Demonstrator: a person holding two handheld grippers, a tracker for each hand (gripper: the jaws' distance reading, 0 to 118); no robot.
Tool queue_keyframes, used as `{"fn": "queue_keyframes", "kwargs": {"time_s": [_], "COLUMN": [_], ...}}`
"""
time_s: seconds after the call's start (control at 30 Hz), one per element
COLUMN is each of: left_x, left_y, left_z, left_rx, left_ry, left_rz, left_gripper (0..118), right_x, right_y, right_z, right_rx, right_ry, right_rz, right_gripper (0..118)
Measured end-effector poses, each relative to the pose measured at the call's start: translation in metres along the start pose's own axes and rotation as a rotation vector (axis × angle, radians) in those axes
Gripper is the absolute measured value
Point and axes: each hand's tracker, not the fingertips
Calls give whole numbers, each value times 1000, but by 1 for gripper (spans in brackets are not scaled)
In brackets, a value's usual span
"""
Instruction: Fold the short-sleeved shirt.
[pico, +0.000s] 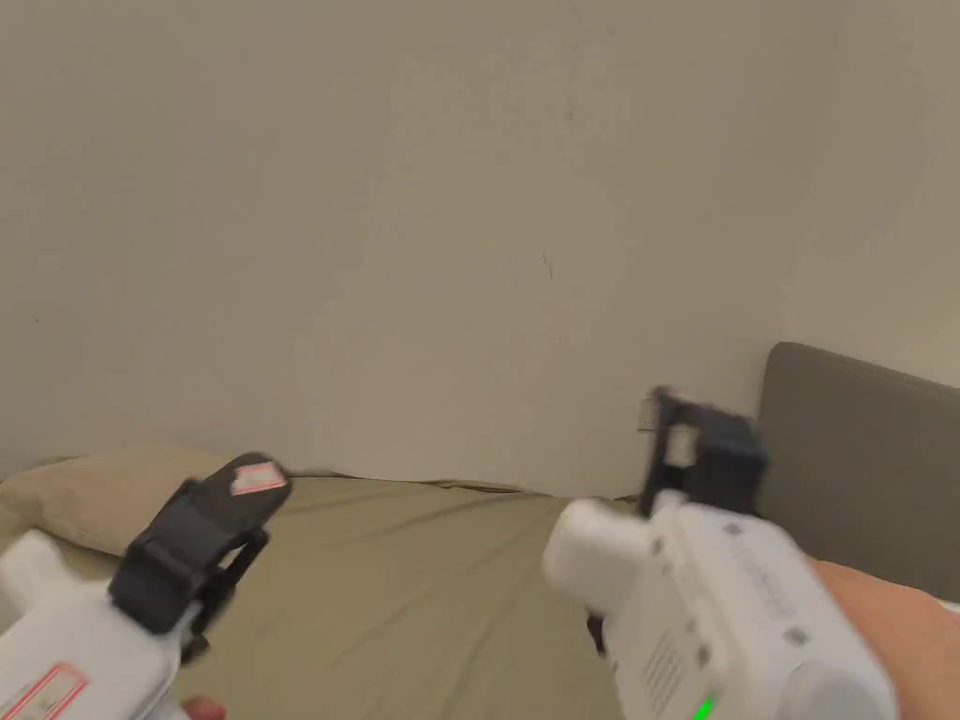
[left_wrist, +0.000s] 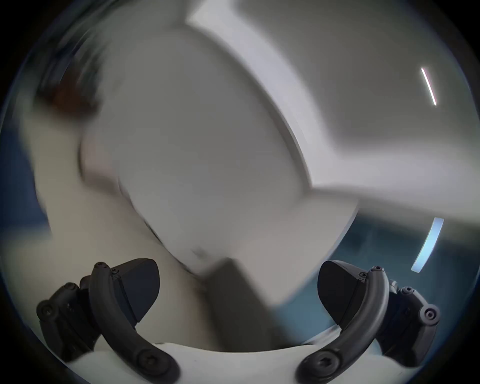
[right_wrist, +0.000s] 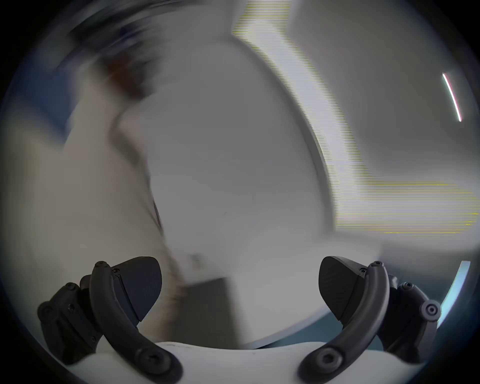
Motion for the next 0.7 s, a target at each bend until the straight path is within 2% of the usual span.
{"fn": "queue_keyframes", "kwargs": {"time_s": [0.03,0.07,0.1,0.13,0.2,0.23,0.27,0.3,0.33,0.37,0.4,0.43,0.47,0.5,0.57,0.63,0.7], "left_x": [-20,-31,-39,-39,-18,4,28,47,63,79,83,85,82,81,81,82,83], "left_y": [-5,-8,-8,-3,8,7,3,-6,-20,-38,-50,-61,-62,-62,-61,-55,-56], "left_z": [2,1,2,-1,-11,-21,-32,-41,-50,-53,-56,-56,-48,-42,-41,-41,-43], "left_rx": [8,9,13,43,80,80,68,59,46,26,15,71,114,82,-21,-93,-108], "left_ry": [64,173,303,400,490,528,540,551,558,570,595,603,531,463,408,386,410], "left_rz": [174,278,258,174,-165,-404,-708,-968,-1248,-1500,-1656,-1738,-1675,-1575,-1390,-1294,-1295], "left_gripper": [118,118,118,118,118,118,118,118,118,118,118,118,118,118,118,118,118], "right_x": [-9,-13,-9,-3,14,28,42,51,53,49,41,34,26,21,16,15,19], "right_y": [8,14,16,15,-5,-21,-46,-69,-95,-117,-128,-133,-134,-133,-123,-122,-115], "right_z": [3,5,3,-3,-16,-21,-23,-22,-18,-13,-8,-1,3,8,14,16,16], "right_rx": [13,47,51,4,-108,-166,-228,-275,-307,-296,-310,-349,-362,-361,-365,-355,-336], "right_ry": [-2,61,113,127,71,24,-9,-7,39,88,101,89,74,59,27,49,78], "right_rz": [74,39,-62,-202,-503,-741,-1037,-1293,-1580,-1820,-1967,-2037,-2029,-1980,-1944,-1912,-1878], "right_gripper": [118,118,118,118,118,118,118,118,118,118,118,118,118,118,118,118,118]}}
